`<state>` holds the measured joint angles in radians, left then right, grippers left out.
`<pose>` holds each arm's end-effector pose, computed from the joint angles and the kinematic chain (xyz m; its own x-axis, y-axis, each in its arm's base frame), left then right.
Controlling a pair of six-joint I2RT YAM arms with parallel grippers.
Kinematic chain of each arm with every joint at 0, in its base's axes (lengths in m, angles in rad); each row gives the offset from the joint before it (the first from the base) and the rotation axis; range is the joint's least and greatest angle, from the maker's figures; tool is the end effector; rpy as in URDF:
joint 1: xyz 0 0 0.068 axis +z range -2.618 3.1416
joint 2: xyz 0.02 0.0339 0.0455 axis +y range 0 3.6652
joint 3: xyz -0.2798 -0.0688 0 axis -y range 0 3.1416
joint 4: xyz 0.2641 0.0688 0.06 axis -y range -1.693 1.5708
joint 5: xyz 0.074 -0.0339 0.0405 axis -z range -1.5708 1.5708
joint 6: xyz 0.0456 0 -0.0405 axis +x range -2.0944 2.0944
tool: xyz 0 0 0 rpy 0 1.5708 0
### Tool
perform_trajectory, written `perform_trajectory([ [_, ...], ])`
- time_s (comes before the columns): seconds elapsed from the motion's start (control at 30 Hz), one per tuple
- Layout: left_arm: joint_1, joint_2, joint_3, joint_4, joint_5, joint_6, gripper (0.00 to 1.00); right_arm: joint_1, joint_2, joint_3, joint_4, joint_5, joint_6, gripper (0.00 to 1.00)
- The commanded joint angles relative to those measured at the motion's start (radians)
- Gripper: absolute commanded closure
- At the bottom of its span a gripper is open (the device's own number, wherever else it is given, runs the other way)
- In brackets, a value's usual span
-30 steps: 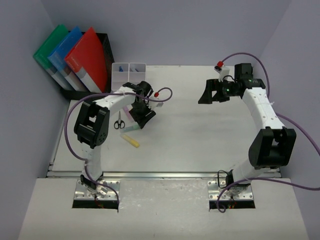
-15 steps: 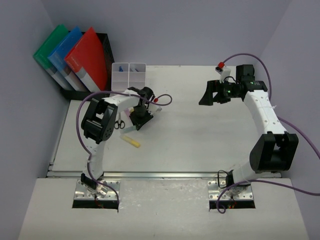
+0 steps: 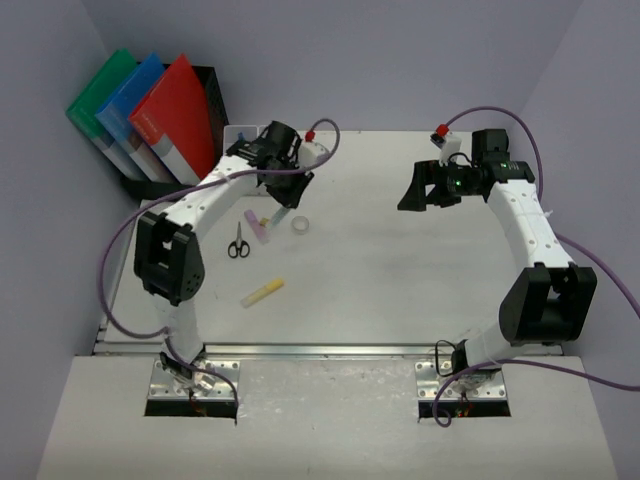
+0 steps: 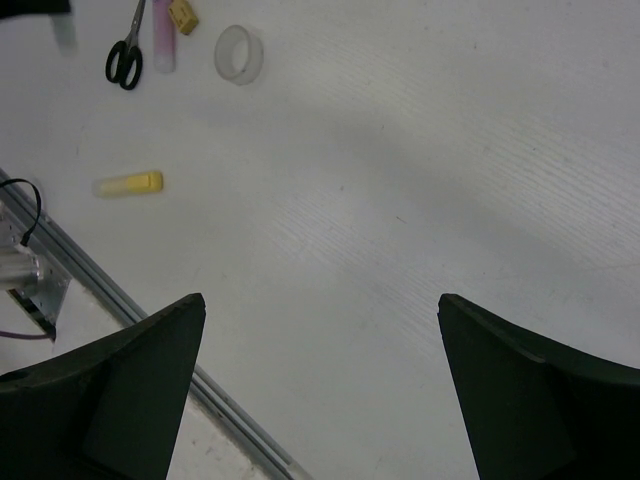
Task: Organize the desk
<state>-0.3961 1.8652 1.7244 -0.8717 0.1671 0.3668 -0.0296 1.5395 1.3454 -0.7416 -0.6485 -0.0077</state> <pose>0.3976 -0.1745 0.3027 -0.5648 0.6195 -0.5451 0.7116 0.7001 0.0583 0.3481 0.0172 0.3123 -0.8021 0.0176 -0.5970 -0.3408 0.8074 0.4816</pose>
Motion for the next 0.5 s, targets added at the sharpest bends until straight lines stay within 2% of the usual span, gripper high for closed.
perform_trajectory([
  [0.0,0.144,-0.237,-0.110,0.401,0.069,-0.207,1.00,-0.003,0.018,0.056,0.025,-0.020,0.001,0.01],
  [0.03,0.193,-0.259,-0.151,0.471,0.088,-0.232,1.00,-0.003,0.022,0.067,0.025,-0.020,0.000,0.01],
  [0.07,0.221,-0.302,-0.246,0.640,0.110,-0.293,1.00,-0.004,0.031,0.072,0.027,-0.023,0.000,0.01],
  [0.1,0.243,-0.305,-0.299,0.652,0.116,-0.325,1.00,-0.004,0.031,0.078,0.027,-0.023,0.000,0.01],
  [0.17,0.294,-0.342,-0.421,0.946,0.103,-0.390,1.00,-0.003,0.048,0.098,0.025,-0.027,0.000,0.01],
  [0.23,0.310,-0.326,-0.442,1.097,0.084,-0.403,1.00,-0.003,0.057,0.105,0.026,-0.029,0.000,0.01],
  [0.47,0.358,-0.171,-0.378,1.334,0.058,-0.433,1.00,-0.003,0.054,0.107,0.030,-0.019,0.000,0.01],
])
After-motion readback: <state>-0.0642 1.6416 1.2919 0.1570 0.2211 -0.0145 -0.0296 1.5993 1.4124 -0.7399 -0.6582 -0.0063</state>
